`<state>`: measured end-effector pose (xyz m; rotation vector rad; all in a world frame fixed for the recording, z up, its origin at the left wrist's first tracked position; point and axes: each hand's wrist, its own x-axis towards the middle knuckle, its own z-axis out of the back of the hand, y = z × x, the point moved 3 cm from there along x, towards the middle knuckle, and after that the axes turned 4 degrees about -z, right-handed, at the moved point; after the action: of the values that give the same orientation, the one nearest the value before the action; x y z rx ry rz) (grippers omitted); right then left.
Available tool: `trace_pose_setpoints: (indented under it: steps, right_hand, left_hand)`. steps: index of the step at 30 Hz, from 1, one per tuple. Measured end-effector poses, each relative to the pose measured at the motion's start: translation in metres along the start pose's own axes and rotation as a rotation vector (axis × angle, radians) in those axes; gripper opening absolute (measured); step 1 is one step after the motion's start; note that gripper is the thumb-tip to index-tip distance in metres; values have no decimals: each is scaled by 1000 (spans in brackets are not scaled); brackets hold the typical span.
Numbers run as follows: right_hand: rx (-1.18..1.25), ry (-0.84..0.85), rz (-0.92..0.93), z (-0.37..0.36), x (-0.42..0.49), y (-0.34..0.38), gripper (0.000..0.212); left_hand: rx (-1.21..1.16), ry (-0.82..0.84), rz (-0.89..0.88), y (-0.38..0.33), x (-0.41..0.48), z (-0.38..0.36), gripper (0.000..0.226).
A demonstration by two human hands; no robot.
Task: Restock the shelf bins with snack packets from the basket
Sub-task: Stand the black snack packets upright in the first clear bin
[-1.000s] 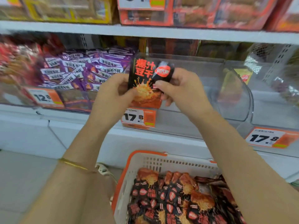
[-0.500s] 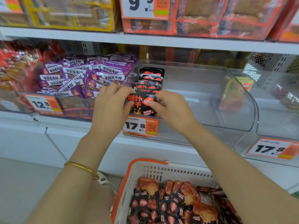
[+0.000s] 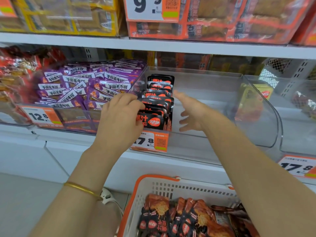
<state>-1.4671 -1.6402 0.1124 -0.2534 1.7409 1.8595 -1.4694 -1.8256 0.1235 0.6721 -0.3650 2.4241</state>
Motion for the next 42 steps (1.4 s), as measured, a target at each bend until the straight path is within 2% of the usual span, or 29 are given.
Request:
trace_pose_setpoints:
  steps: [3,6,8,14,20,24,30,38,42]
  right_hand:
    - [198,1,-194,-23,52,-1,89]
    - [331,-106,-156,-34,71,9,71]
    - [347,-98,-98,-43,65,17,57]
    - [511,-33,-52,-45,54,5,43]
    - [619,-66,-35,-37,59,4,49]
    - [434,-110,-66,-48,62,9,38]
    - [142,23,-16,-36,51,4,30]
    - [270,121,-90,-36,50,8,72]
    - [201,100,-62,-27,49,7,62]
  left_hand:
    - [4,170,9,-4,7,-2,59]
    - [-11,327,20,-5,14,-8,66]
    - [-26,377,15,-5,16,-12,67]
    - [-156,270,6,-6,14,-10,65]
    - [-218,254,17,-2,14,-9,62]
    - [-191,248,-8,1,16,-6,54]
    - [-26,262,-15,-1,17,3,43]
    - [30,301,-58,-3,23,-4,39]
    - [26,315,-13,2,24,-7,36]
